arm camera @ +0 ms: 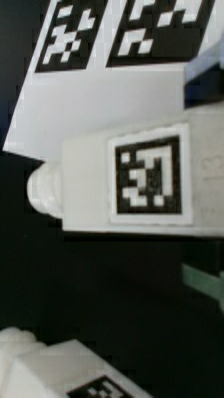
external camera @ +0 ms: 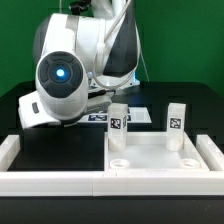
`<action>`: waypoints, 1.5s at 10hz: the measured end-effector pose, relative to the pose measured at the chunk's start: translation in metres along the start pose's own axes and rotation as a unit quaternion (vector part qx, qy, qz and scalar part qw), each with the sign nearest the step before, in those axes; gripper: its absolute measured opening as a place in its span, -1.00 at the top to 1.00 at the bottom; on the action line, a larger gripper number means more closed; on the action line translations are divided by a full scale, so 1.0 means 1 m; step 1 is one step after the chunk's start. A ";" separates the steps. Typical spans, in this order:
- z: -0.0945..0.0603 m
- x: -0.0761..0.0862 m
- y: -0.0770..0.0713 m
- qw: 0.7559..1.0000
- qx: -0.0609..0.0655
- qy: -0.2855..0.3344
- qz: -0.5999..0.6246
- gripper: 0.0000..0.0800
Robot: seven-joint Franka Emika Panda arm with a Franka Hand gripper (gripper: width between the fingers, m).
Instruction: Assemble square table
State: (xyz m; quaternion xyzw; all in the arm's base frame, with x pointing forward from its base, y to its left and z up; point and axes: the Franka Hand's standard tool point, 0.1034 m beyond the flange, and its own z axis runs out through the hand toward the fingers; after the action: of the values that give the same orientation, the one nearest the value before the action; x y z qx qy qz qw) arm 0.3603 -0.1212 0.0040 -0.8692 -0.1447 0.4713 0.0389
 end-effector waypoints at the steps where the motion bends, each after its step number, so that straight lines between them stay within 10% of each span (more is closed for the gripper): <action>1: -0.002 0.000 0.001 1.000 -0.005 0.021 0.004 0.27; 7: -0.011 -0.014 -0.008 1.000 -0.007 0.005 -0.005 0.27; 11: -0.089 -0.074 -0.032 0.999 -0.038 0.011 -0.018 0.27; 13: -0.082 -0.067 -0.032 0.999 -0.038 0.020 -0.024 0.27; 15: -0.117 -0.051 -0.032 0.992 -0.040 0.113 -0.038 0.27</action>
Offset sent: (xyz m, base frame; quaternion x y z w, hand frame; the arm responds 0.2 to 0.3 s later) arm 0.0000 0.0000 0.0000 0.0000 0.0000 0.0000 1.0000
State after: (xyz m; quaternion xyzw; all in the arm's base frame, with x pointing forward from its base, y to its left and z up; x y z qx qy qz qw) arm 0.4246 -0.0973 0.1165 -0.9114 -0.1912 0.3624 0.0384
